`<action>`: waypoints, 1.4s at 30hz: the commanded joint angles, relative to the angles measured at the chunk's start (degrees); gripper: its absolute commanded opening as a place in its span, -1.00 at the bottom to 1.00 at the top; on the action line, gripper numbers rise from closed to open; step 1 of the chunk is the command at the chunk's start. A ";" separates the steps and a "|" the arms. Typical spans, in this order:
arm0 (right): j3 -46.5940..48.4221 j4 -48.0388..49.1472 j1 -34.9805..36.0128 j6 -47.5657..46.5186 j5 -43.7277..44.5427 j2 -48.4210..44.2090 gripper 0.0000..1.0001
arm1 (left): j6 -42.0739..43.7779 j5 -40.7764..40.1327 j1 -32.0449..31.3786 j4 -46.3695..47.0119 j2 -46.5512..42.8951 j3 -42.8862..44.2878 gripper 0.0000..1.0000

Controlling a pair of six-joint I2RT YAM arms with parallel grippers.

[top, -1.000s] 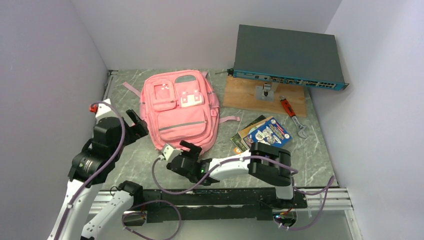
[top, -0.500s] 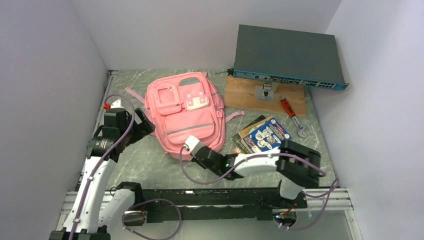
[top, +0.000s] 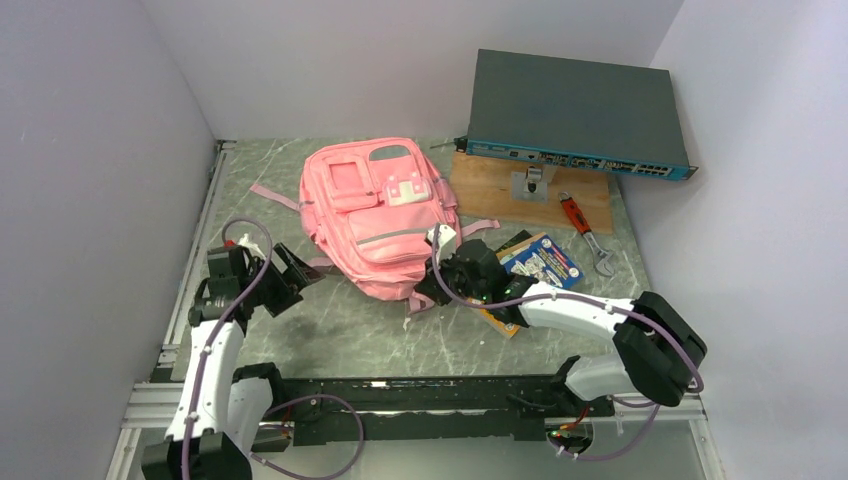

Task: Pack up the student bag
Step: Unzip the student bag at the center of the board.

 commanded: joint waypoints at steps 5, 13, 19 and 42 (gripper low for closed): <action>1.53 6.33 -6.48 7.44 -15.03 -2.70 -1.00 | 7.62 5.00 0.37 8.31 -1.30 0.70 0.52; 0.25 8.46 -13.57 9.50 -24.56 -2.41 -1.00 | 15.56 10.10 0.30 9.01 11.06 8.16 0.05; -1.12 11.87 -17.68 11.06 -30.37 -1.50 -1.00 | 13.77 10.72 -0.88 14.37 16.77 9.33 0.19; -2.66 14.16 -20.80 10.25 -33.73 -1.99 -1.00 | 33.19 -5.05 -15.30 18.04 31.13 23.02 -0.06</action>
